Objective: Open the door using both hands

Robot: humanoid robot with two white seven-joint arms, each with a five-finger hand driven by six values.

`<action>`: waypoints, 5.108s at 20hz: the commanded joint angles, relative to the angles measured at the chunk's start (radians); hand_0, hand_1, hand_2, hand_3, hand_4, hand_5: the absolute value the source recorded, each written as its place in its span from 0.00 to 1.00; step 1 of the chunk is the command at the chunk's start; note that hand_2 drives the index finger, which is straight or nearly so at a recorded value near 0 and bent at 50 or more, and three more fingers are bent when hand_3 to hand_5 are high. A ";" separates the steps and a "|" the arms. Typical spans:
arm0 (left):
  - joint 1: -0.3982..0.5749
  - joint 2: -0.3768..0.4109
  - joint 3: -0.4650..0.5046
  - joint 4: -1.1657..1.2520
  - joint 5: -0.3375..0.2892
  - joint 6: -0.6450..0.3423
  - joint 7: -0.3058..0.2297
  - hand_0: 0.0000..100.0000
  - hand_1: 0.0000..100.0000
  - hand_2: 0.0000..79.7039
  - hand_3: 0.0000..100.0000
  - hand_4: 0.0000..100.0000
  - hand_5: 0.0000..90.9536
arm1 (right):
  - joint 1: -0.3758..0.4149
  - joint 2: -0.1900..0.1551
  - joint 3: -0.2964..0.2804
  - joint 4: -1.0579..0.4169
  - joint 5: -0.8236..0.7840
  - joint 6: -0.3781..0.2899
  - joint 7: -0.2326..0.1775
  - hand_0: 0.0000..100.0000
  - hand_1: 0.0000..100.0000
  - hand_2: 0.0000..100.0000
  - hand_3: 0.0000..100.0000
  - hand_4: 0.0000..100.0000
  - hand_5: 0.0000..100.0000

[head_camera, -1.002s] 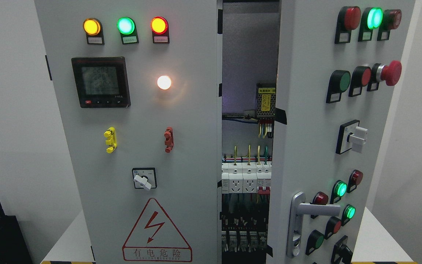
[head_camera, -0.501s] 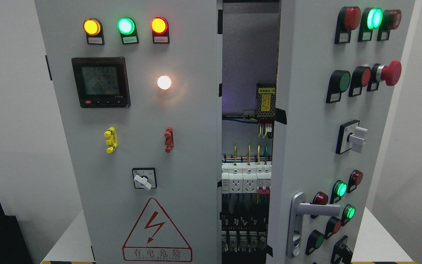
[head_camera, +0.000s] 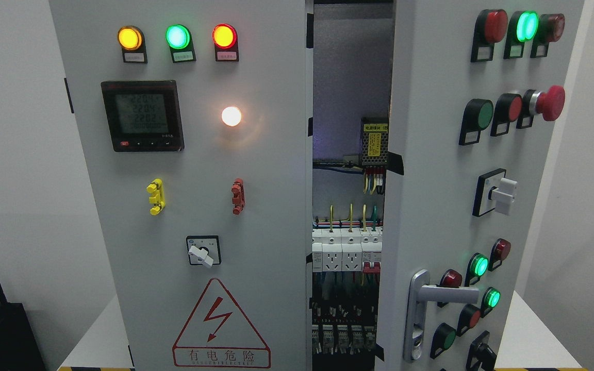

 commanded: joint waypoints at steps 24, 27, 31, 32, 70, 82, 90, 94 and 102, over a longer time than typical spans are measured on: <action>0.344 0.897 0.550 -0.995 0.991 -0.221 -0.045 0.00 0.00 0.00 0.00 0.03 0.00 | 0.000 0.000 0.000 0.000 0.000 0.000 0.000 0.00 0.00 0.00 0.00 0.00 0.00; 0.283 0.922 0.548 -1.020 1.010 -0.216 -0.079 0.00 0.00 0.00 0.00 0.03 0.00 | -0.001 0.000 0.000 0.000 0.000 0.000 0.000 0.00 0.00 0.00 0.00 0.00 0.00; 0.259 0.958 0.548 -1.060 1.010 -0.213 -0.084 0.00 0.00 0.00 0.00 0.03 0.00 | -0.001 0.000 0.000 0.000 0.000 0.000 0.000 0.00 0.00 0.00 0.00 0.00 0.00; 0.252 0.961 0.548 -1.064 1.013 -0.213 -0.085 0.00 0.00 0.00 0.00 0.03 0.00 | -0.001 0.000 0.000 0.000 0.000 0.000 0.000 0.00 0.00 0.00 0.00 0.00 0.00; -1.651 0.973 -0.852 -0.856 1.448 0.139 -0.251 0.00 0.00 0.00 0.00 0.03 0.00 | -0.001 0.000 0.000 0.000 0.000 0.000 0.000 0.00 0.00 0.00 0.00 0.00 0.00; -1.899 0.667 -0.932 -0.689 1.451 0.321 -0.254 0.00 0.00 0.00 0.00 0.03 0.00 | -0.001 0.000 0.000 0.000 0.000 0.000 0.000 0.00 0.00 0.00 0.00 0.00 0.00; -1.979 0.537 -0.969 -0.644 1.468 0.321 -0.252 0.00 0.00 0.00 0.00 0.03 0.00 | 0.000 0.000 0.000 0.000 0.000 0.000 0.000 0.00 0.00 0.00 0.00 0.00 0.00; -1.999 0.481 -0.972 -0.621 1.477 0.321 -0.254 0.00 0.00 0.00 0.00 0.03 0.00 | 0.000 0.000 0.000 0.000 0.000 0.000 0.000 0.00 0.00 0.00 0.00 0.00 0.00; -2.002 0.385 -0.949 -0.615 1.470 0.345 -0.252 0.00 0.00 0.00 0.00 0.03 0.00 | 0.000 0.000 0.000 0.000 0.000 0.000 0.000 0.00 0.00 0.00 0.00 0.00 0.00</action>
